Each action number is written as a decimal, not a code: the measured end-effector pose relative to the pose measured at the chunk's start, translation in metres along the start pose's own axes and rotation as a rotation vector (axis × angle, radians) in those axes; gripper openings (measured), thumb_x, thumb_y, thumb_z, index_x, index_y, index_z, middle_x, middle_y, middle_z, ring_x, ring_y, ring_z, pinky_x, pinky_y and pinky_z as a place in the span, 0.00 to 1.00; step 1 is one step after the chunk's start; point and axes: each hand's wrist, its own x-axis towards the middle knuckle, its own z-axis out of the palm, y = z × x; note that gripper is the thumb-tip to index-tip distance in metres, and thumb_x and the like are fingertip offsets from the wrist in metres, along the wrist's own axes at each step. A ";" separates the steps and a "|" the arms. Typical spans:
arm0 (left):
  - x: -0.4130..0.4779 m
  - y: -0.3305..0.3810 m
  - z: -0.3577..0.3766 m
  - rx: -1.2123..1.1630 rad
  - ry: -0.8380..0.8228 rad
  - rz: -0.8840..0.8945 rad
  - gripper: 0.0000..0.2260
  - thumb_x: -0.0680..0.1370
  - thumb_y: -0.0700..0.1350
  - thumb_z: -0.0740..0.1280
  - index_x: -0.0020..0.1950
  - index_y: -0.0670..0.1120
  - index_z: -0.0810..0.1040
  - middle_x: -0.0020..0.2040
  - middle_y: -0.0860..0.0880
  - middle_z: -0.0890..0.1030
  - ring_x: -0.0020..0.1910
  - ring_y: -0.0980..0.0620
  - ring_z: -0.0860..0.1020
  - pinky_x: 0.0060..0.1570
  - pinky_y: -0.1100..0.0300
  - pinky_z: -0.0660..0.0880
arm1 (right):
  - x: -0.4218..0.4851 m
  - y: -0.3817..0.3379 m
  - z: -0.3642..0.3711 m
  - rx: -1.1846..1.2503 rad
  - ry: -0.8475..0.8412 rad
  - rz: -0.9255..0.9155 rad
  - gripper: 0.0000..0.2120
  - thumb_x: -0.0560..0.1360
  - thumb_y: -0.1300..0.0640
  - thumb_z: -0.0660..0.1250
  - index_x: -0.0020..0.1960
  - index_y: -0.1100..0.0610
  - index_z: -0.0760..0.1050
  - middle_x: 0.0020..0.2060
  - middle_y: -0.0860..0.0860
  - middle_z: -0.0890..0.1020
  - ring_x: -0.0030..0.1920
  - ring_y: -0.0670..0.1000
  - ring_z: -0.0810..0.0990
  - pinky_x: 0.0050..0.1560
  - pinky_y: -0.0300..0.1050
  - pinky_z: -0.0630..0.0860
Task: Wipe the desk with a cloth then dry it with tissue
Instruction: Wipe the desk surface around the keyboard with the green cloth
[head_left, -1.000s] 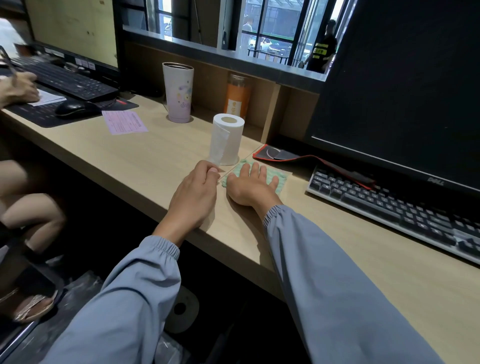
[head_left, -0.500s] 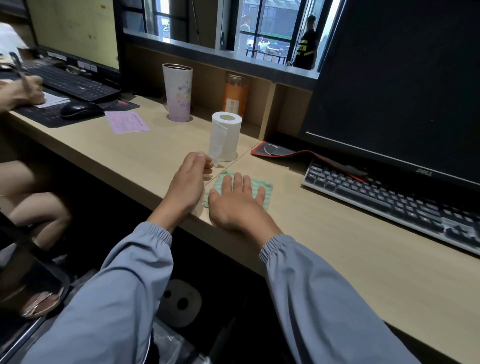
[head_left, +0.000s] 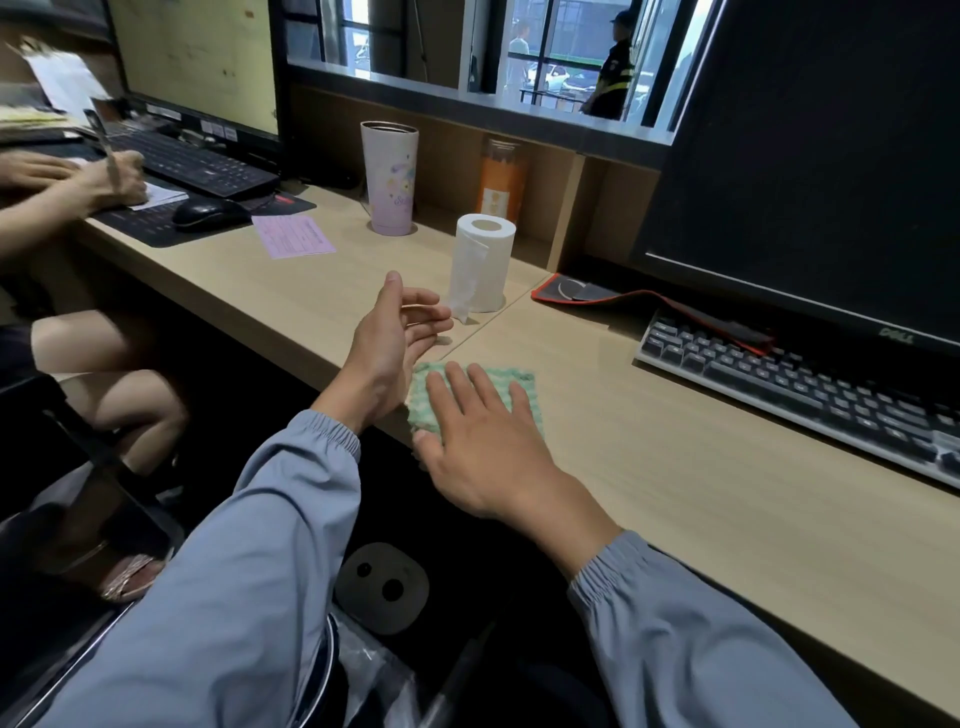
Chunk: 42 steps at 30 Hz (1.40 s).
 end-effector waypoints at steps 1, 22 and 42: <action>0.000 0.000 0.000 -0.004 0.002 -0.001 0.25 0.88 0.58 0.51 0.54 0.41 0.78 0.55 0.35 0.83 0.57 0.39 0.83 0.58 0.50 0.82 | -0.004 0.003 0.001 -0.023 0.020 -0.045 0.31 0.86 0.43 0.47 0.84 0.51 0.41 0.84 0.50 0.41 0.82 0.52 0.37 0.79 0.62 0.38; 0.005 -0.008 -0.004 0.173 -0.047 0.087 0.29 0.87 0.61 0.52 0.46 0.41 0.82 0.47 0.40 0.85 0.50 0.44 0.84 0.59 0.48 0.81 | -0.032 0.034 0.000 -0.176 0.086 -0.248 0.32 0.87 0.53 0.54 0.84 0.42 0.40 0.84 0.47 0.45 0.83 0.52 0.42 0.81 0.58 0.46; 0.002 0.005 -0.003 0.231 -0.141 0.013 0.29 0.88 0.59 0.52 0.45 0.38 0.80 0.47 0.38 0.83 0.50 0.43 0.83 0.57 0.53 0.80 | -0.019 0.024 -0.003 -0.267 0.035 -0.326 0.32 0.84 0.58 0.53 0.84 0.43 0.48 0.84 0.48 0.41 0.83 0.55 0.41 0.80 0.60 0.47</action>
